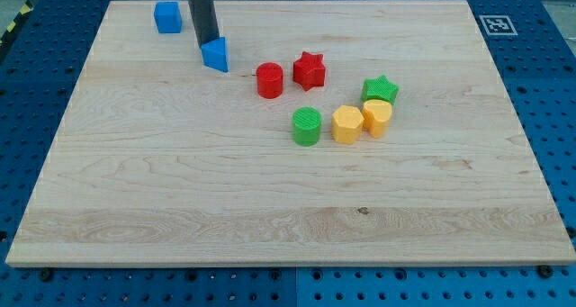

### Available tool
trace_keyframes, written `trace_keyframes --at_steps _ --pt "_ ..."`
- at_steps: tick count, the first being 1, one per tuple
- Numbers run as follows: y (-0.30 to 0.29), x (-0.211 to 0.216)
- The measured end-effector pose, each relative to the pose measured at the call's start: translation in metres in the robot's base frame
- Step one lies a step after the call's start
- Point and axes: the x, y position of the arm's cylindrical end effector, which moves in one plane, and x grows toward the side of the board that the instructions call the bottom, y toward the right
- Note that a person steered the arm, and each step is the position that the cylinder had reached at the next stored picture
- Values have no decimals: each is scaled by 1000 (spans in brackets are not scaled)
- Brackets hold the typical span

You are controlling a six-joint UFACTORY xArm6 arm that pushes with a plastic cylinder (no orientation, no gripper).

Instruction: Point your arm at the top side of the board

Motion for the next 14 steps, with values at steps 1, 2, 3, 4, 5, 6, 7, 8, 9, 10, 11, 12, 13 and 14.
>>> trace_keyframes --at_steps 1,2,3,4,5,6,7,8,9,10,11,12,13,14 --pt "0 -4" --pt "0 -9" --pt "0 -15" --pt "0 -22" --pt "0 -29" --pt "0 -34" --pt "0 -45" --pt "0 -55" --pt "0 -65" --pt "0 -74" --pt "0 -83" --pt "0 -92" --pt "0 -101" --pt "0 -101"
